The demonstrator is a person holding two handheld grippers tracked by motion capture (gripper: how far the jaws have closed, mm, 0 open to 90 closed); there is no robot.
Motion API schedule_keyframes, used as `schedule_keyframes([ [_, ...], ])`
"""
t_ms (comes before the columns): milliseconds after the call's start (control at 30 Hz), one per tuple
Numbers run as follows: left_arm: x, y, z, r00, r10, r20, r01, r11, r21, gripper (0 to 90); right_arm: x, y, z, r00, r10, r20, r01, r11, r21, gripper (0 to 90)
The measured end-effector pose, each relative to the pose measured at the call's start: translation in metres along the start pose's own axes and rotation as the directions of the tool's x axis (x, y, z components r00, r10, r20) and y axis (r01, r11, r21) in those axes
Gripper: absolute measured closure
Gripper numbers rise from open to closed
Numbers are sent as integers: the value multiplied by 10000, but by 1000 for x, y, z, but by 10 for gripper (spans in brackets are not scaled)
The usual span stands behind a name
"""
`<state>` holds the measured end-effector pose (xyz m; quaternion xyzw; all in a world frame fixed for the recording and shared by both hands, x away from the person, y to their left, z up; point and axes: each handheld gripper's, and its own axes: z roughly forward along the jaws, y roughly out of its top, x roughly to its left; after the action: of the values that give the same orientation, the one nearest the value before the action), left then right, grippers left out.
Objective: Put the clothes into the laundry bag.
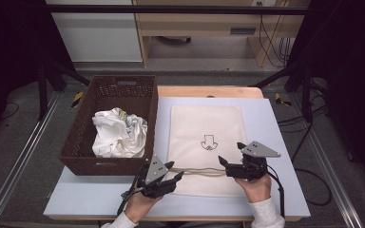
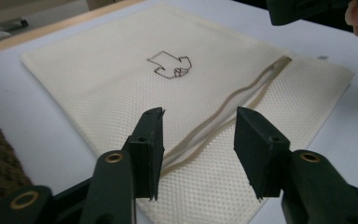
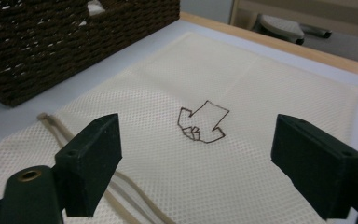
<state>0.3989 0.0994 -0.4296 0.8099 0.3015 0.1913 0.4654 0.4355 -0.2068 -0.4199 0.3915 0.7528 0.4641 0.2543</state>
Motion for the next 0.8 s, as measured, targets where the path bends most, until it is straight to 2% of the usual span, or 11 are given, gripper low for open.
schedule_keyframes([
  [33,-3,-4,7,10000,54,25,-55,9998,205,565,2,-2,4,9997,-96,-245,101,9997,243,201],
  [167,-7,-12,20,9999,36,126,-44,9982,602,611,6,-5,11,9992,-169,-368,188,9985,521,209],
  [233,-9,-18,29,9997,38,257,-63,9954,956,675,7,-9,18,9975,31,-703,23,9970,769,229],
  [400,-12,-24,37,9995,78,306,-117,9913,1310,762,11,-15,26,9963,56,-855,45,9931,1169,249],
  [433,-15,-26,41,9995,156,263,-193,9893,1445,798,14,-18,31,9949,46,-1010,93,9906,1365,295],
  [467,-15,-26,41,9995,156,263,-193,9893,1445,816,14,-18,31,9949,46,-1010,93,9906,1365,295],
  [500,-16,-27,44,9994,142,311,-191,9866,1621,849,18,-21,36,9933,-62,-1153,256,9856,1674,343],
  [567,-17,-28,46,9994,165,301,-213,9859,1662,881,21,-24,40,9925,-143,-1213,373,9811,1901,372],
  [700,-17,-31,50,9994,110,325,-169,9825,1853,890,25,-28,47,9922,-336,-1197,602,9721,2266,409],
  [767,-17,-33,51,9993,134,341,-196,9819,1885,891,28,-31,50,9899,-663,-1250,967,9619,2556,485],
  [800,-17,-33,51,9993,134,341,-196,9819,1885,891,28,-31,50,9899,-663,-1250,967,9619,2556,485],
])
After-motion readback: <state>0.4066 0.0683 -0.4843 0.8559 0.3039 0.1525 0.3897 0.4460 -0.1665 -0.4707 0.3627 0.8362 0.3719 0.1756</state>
